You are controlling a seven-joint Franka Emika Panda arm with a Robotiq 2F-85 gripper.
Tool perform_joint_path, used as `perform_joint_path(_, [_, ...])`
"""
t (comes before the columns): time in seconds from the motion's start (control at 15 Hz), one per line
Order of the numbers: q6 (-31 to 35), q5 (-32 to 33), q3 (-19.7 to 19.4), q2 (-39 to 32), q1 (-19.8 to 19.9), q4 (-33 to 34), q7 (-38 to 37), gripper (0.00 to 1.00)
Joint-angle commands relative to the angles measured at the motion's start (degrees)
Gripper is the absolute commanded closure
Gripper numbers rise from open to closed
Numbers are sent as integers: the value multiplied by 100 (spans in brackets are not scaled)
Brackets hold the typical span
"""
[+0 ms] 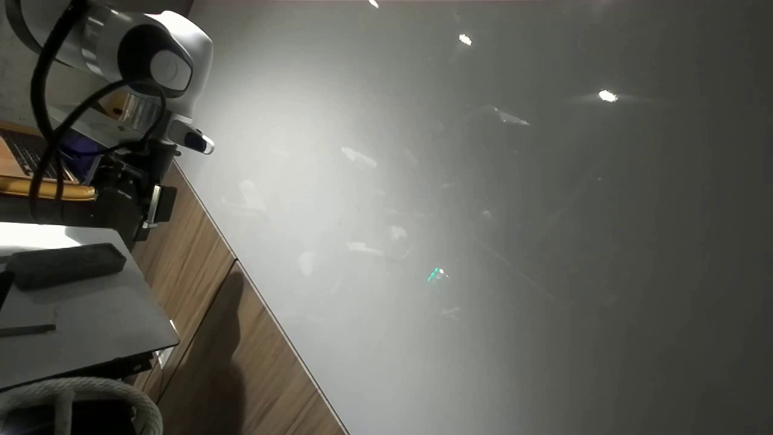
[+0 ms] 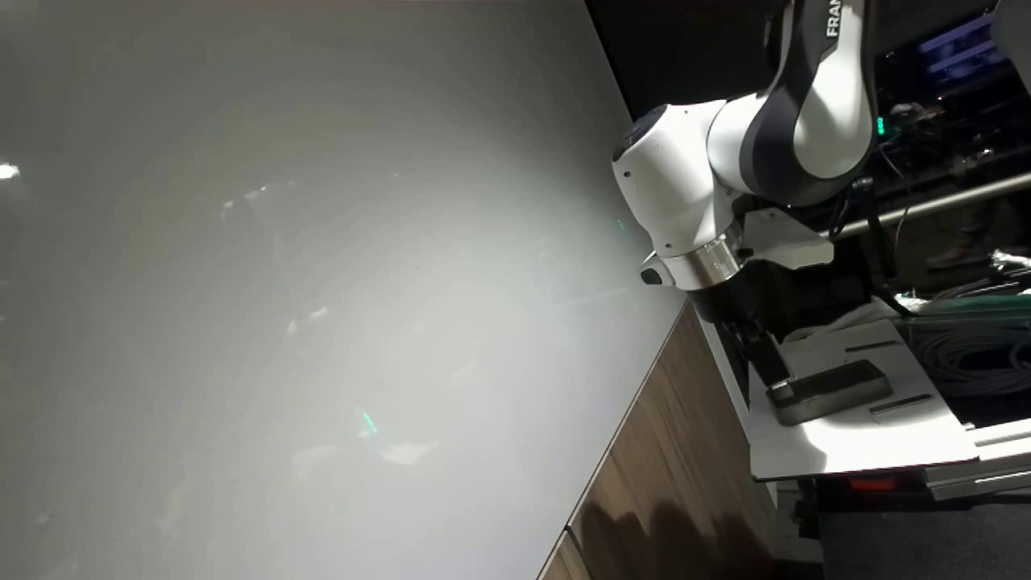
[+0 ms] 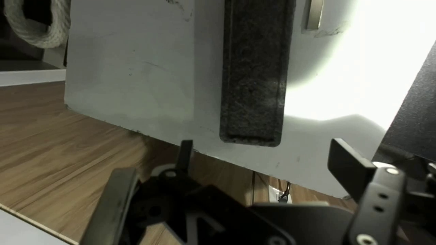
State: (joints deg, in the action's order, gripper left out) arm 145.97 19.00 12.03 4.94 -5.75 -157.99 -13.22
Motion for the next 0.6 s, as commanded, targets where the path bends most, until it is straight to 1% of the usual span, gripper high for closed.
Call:
perform_joint_path(0.0, [26,208,-46,-145,-29,0,-264,0])
perform_joint_path(0.33, [137,241,-148,-474,-17,-2,-360,0])
perform_joint_path(0.53, [211,233,-280,-633,-1,-1,-371,0])
